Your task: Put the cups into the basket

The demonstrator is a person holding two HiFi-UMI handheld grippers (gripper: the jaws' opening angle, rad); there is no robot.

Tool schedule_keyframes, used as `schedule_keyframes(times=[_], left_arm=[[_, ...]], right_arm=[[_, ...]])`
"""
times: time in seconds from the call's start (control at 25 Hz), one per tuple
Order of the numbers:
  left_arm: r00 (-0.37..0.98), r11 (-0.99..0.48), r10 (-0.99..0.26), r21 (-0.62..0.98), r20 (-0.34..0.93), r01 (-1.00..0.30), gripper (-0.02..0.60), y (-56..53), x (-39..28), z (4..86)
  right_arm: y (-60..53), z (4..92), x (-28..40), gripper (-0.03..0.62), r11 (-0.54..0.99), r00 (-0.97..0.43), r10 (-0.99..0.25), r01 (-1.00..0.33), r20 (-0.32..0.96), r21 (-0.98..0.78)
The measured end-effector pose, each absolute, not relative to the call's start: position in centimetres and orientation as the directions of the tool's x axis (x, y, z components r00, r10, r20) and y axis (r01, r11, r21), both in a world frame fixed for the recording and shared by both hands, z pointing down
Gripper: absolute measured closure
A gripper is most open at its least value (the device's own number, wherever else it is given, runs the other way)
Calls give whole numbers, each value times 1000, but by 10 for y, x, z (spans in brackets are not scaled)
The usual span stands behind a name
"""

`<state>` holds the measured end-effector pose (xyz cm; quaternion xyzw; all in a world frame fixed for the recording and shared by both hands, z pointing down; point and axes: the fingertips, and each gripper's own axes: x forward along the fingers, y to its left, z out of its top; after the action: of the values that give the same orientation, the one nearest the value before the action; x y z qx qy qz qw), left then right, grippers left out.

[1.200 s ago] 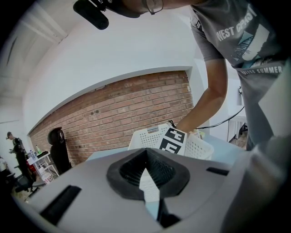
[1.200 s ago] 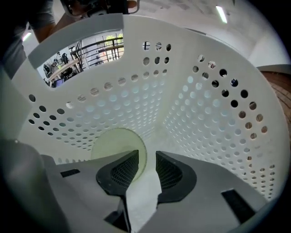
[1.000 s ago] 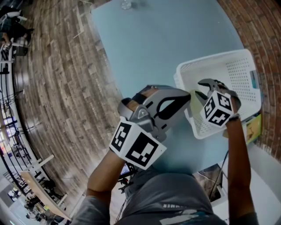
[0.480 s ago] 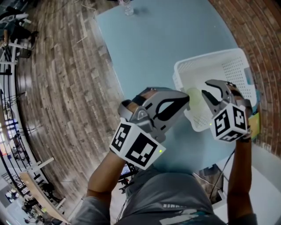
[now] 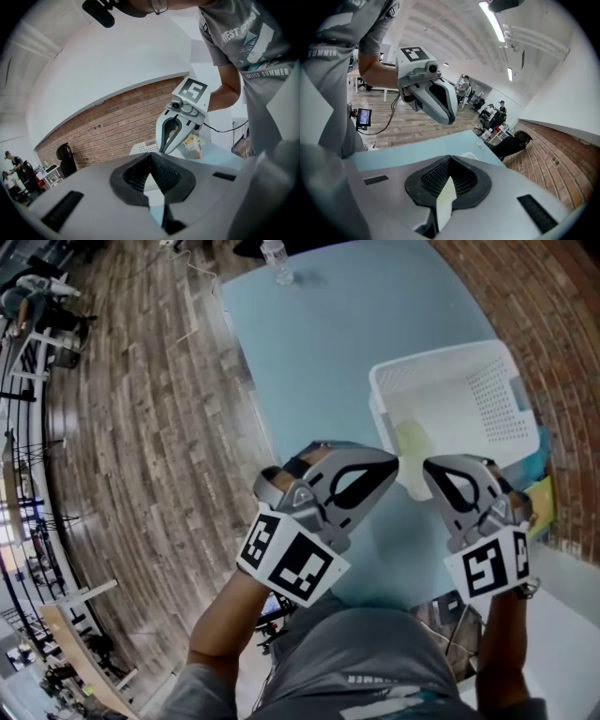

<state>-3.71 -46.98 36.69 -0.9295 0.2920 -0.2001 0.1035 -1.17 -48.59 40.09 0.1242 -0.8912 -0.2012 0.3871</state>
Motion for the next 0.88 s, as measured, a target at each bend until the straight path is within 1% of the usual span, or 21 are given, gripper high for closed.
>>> schedule_keyframes(times=[0.2,0.56,0.88], left_arm=[[749,-810,-582,-315,317,-495,580,-443,-28,360],[756,-824,-561,-314,337,-471,580,-395,-3,360],[762,-830,-551,-323,340,-456,580,-360,24,354]], right_arm=[[-439,391,-3,580,894,-719,-343,-53,604,445],[-384,376,18,582,886,-763,-369,-117,531,448],[-353,369,38,582,887,-764,-376,-133,525,442]])
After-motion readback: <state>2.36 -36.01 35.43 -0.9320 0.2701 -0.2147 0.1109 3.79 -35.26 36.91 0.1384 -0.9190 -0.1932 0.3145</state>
